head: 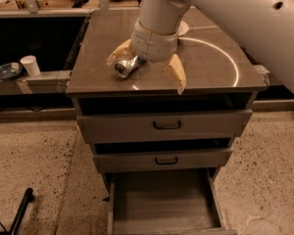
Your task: Place redbull can into bottom drawer
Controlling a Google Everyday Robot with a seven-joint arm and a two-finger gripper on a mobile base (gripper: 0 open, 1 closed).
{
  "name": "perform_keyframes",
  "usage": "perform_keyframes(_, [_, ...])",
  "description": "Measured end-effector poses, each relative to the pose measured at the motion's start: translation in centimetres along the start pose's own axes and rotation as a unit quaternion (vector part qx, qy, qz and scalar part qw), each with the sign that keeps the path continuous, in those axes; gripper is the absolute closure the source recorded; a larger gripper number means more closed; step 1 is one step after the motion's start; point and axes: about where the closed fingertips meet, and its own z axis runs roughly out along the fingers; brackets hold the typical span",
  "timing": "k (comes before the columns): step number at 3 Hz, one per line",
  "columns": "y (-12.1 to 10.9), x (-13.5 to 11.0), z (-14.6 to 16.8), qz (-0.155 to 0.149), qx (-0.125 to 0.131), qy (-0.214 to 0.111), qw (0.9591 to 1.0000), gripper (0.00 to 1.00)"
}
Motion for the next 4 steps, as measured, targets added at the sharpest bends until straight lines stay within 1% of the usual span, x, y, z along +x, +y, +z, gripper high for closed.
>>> perform_keyframes(1, [-3.4, 1.0, 1.5, -0.004, -0.019, 0.020, 0.9996, 0.00])
perform_keyframes(2, [-5.1, 1.2, 2.0, 0.017, -0.017, 0.025, 0.9994, 0.00])
perform_keyframes(3, [-5.2, 1.2, 2.1, 0.018, -0.016, 0.026, 0.9994, 0.00])
perform_keyframes(4, [-5.8, 2.2, 2.4, 0.038, -0.030, 0.041, 0.9980, 0.00])
